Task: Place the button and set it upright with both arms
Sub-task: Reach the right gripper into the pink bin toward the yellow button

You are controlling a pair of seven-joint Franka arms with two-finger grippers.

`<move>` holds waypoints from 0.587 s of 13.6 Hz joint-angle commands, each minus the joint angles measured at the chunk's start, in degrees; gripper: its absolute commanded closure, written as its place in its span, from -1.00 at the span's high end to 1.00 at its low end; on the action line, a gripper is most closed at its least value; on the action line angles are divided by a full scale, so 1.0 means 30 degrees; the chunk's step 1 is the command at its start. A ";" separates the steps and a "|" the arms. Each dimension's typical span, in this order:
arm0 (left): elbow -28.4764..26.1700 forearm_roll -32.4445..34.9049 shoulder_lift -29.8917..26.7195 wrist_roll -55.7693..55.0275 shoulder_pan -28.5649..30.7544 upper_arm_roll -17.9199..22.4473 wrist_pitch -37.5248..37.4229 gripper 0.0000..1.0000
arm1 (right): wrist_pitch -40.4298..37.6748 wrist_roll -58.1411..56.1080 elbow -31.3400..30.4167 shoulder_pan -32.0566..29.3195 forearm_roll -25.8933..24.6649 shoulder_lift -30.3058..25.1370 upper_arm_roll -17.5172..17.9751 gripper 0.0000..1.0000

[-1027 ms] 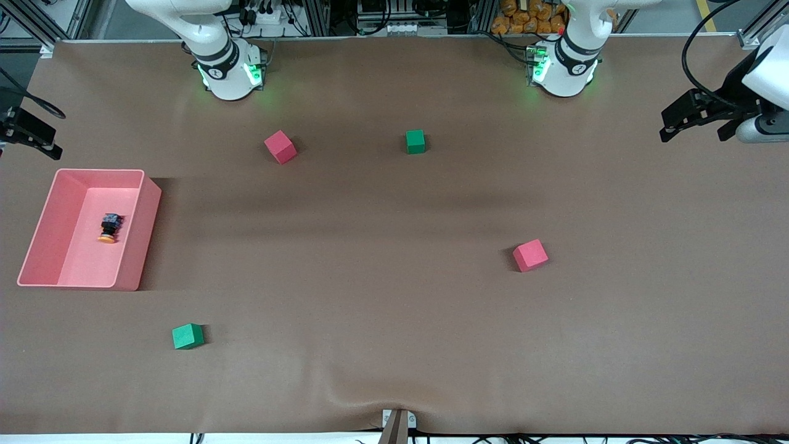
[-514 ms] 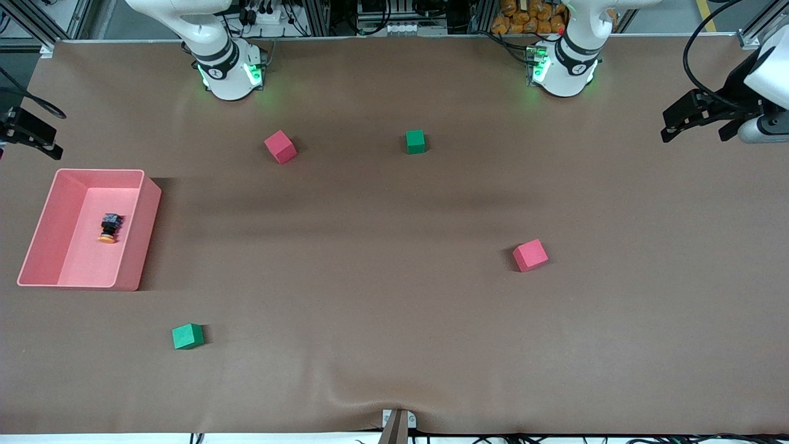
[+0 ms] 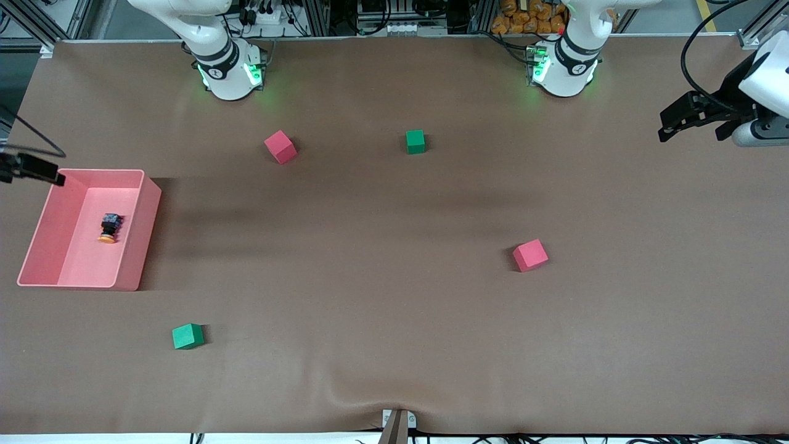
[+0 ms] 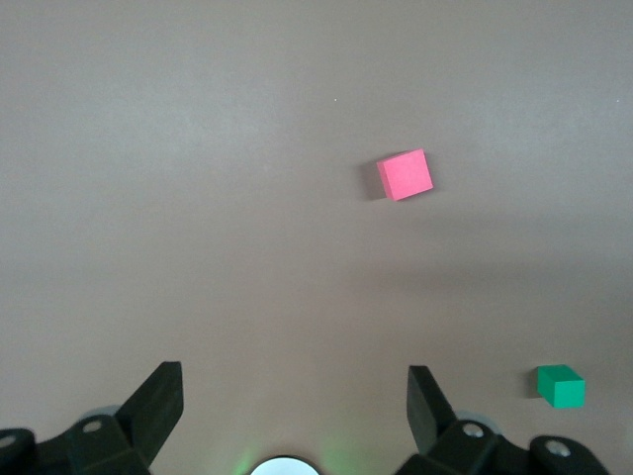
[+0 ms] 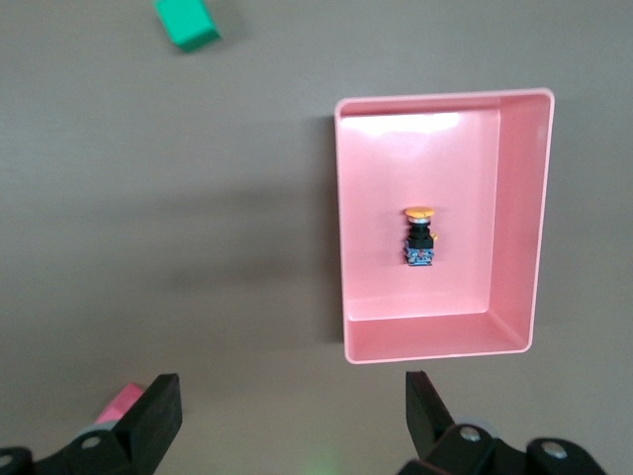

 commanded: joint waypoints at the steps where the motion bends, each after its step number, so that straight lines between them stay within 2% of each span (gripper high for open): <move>1: 0.0273 0.0134 0.0172 0.0236 0.0042 -0.0010 -0.0323 1.00 | 0.1750 -0.1237 -0.0095 -0.1067 -0.0381 0.1909 0.0186 1.00; 3: 0.0303 0.0134 0.0202 0.0265 0.0071 -0.0010 -0.0235 1.00 | 0.4124 -0.2731 -0.0858 -0.2355 -0.0353 0.3226 0.0215 1.00; 6: 0.0361 0.0134 0.0436 0.0295 0.0071 -0.0010 -0.0147 1.00 | 0.6441 -0.5188 -0.0919 -0.4172 0.0144 0.5569 0.0244 1.00; 8: 0.0361 0.0134 0.0436 0.0295 0.0042 -0.0010 -0.0147 1.00 | 0.6917 -0.5754 -0.1153 -0.4790 0.0757 0.6831 0.0244 1.00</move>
